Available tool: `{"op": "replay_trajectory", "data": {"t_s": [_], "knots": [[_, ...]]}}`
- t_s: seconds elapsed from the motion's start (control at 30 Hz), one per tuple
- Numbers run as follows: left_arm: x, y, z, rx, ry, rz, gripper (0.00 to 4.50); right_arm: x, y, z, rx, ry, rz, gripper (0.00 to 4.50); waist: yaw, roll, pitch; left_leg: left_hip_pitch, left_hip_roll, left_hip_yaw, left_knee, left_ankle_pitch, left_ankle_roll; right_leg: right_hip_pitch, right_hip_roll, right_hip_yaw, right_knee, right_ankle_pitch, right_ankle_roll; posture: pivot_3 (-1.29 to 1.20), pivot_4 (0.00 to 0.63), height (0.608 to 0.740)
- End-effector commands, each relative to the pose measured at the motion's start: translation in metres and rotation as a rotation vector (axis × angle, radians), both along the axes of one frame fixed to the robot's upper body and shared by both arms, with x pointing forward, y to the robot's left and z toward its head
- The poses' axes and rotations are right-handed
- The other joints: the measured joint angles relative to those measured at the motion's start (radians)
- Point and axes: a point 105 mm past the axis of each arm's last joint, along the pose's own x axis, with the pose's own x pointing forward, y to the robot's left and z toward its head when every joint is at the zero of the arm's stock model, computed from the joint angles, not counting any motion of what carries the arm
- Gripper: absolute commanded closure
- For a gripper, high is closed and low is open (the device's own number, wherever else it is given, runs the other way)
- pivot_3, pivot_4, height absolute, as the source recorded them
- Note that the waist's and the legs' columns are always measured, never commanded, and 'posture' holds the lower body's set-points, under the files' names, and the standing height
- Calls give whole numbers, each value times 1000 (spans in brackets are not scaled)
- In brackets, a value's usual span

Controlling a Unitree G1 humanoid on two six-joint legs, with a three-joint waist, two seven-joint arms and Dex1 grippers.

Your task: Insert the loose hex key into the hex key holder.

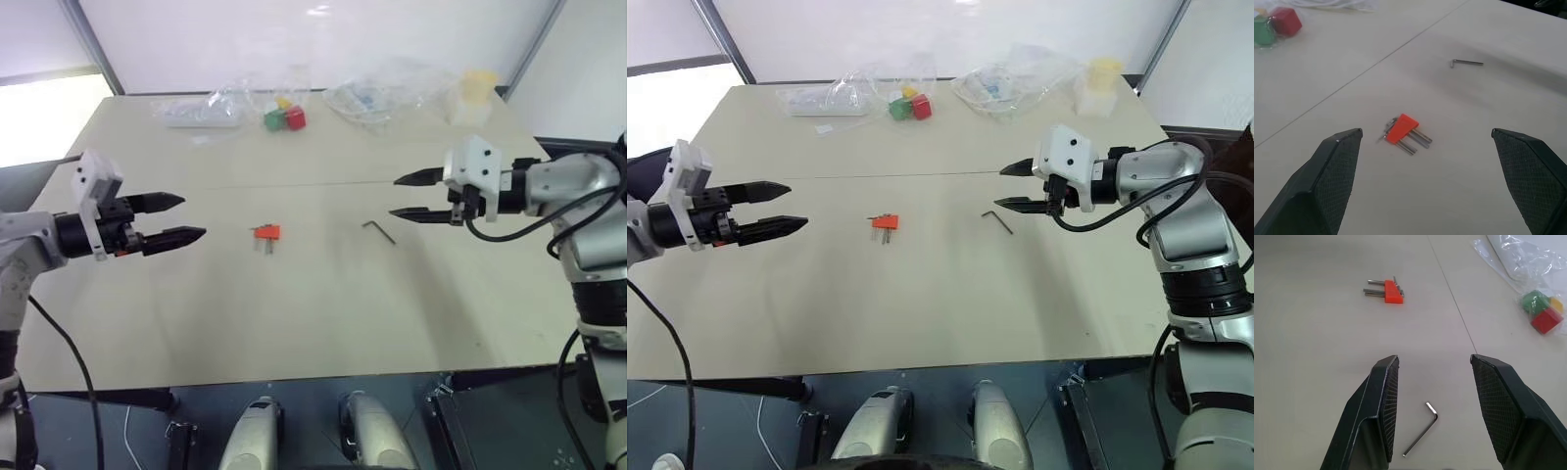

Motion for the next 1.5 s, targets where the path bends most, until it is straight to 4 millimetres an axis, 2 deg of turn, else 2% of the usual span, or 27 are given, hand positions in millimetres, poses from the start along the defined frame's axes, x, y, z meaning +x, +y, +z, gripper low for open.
{"op": "replay_trajectory", "data": {"t_s": [0.03,0.23,0.43,1.1,1.27,1.4,1.5], "knots": [[1,3,14,35,-85,15,58,-4,1,15,3,-48,14,2088,-1,0,0,0,0,0,0,0,0,0,0,0,0,0,0,0,150,740],[1,2,20,10,-102,14,58,-3,1,13,-1,-45,11,2088,1,0,0,0,0,0,0,0,0,0,0,0,0,0,0,0,150,740],[1,3,11,58,-94,24,58,-4,2,12,-9,-45,16,2088,-1,0,0,0,0,0,0,0,0,0,0,0,0,0,0,0,150,740],[-2,0,4,80,-67,11,58,-3,4,8,18,-38,24,2088,0,0,0,0,0,0,0,0,0,0,0,0,0,0,0,0,150,740],[1,-6,-1,64,-61,3,58,13,30,1,86,11,94,2088,-7,0,0,0,0,0,0,0,0,0,0,0,1,2,2,0,150,740],[4,-12,-1,38,-71,2,58,39,66,-5,173,98,145,2088,-21,0,0,1,0,0,1,0,0,0,1,0,2,2,3,0,150,740],[2,-14,-3,32,-74,17,58,62,85,-17,166,135,116,2088,-26,0,0,1,0,0,1,0,0,-1,1,0,3,3,3,0,150,740]]}}
